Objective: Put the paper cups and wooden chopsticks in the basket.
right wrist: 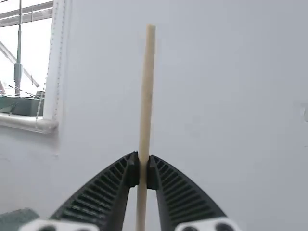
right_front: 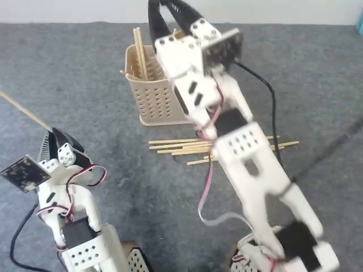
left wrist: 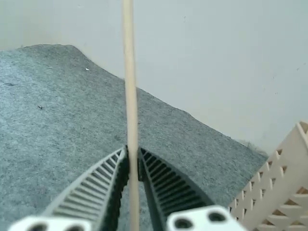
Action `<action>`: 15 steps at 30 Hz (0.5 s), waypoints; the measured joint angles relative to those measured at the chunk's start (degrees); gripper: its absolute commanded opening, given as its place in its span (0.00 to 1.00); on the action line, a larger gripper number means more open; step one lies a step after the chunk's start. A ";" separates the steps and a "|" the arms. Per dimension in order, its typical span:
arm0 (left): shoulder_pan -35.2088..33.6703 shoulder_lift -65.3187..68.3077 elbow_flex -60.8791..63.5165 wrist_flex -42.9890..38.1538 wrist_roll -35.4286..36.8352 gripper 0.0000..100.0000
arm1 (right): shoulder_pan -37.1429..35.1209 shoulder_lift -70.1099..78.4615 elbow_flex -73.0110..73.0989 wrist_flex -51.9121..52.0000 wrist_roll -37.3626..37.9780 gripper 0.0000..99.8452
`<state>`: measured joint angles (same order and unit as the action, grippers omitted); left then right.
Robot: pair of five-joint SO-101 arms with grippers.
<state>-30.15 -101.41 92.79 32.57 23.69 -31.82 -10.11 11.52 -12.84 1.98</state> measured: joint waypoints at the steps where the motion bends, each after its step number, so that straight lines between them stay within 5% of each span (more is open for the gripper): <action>1: 0.00 0.00 0.00 0.00 0.00 0.01 | 0.26 2.73 -1.49 -0.44 -0.09 0.01; 8: 0.00 0.00 0.00 -0.18 0.00 0.01 | 1.41 12.04 -3.96 0.00 -0.09 0.19; 15: 0.00 0.00 1.49 -2.99 -1.23 0.01 | 1.41 10.99 -3.96 7.47 -0.70 0.09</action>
<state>-30.15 -101.41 94.29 29.58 22.46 -30.42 0.88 7.56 -5.36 1.27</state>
